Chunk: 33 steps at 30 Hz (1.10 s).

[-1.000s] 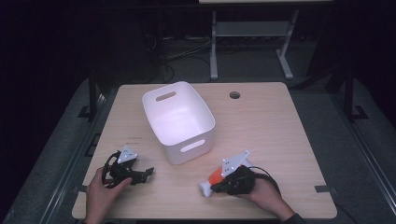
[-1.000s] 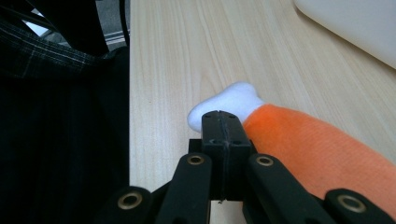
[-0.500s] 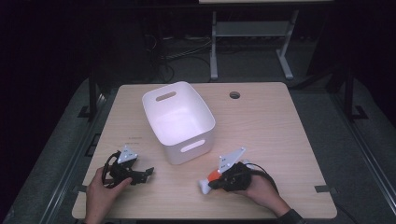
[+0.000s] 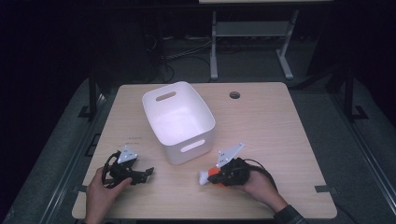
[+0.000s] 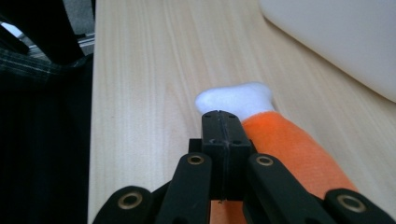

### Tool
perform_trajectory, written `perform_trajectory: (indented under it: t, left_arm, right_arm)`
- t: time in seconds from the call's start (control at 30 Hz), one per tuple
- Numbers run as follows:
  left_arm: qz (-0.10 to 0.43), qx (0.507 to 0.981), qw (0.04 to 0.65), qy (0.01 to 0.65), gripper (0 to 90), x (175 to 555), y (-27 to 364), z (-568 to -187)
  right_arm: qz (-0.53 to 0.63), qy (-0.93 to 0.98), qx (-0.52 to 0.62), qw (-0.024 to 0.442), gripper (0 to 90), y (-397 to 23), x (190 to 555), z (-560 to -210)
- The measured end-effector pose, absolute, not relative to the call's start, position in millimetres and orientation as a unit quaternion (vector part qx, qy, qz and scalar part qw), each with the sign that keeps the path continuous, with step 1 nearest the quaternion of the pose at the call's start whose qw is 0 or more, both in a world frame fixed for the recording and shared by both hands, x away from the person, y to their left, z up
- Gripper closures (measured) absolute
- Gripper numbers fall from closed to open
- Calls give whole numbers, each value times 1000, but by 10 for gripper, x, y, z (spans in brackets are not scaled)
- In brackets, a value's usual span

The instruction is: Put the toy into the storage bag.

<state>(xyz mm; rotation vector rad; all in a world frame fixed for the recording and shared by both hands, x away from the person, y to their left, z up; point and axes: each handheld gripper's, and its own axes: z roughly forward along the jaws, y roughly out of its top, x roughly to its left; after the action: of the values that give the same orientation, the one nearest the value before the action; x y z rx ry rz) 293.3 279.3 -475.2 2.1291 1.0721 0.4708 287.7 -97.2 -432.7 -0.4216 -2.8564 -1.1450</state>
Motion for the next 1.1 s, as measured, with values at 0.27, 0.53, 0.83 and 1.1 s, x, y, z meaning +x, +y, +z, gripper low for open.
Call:
perform_trajectory:
  t: [0.27, 0.53, 0.83, 1.1]
  left_arm:
    - [182, 821, 349, 414, 128, 2933, 2793, -4752]
    - [182, 821, 349, 414, 128, 2933, 2793, -4752]
    - [181, 821, 349, 414, 128, 2932, 2792, -4752]
    - [182, 821, 349, 414, 128, 2933, 2793, -4752]
  right_arm:
    - [-367, -918, -151, 8, 900, -994, 2965, -4309]
    - [-366, -915, -172, -3, 900, -1027, 3035, -4302]
    - [-362, -913, -188, -11, 900, -1059, 3096, -4289]
    - [-367, -906, -213, -14, 883, -1136, 3053, -4175]
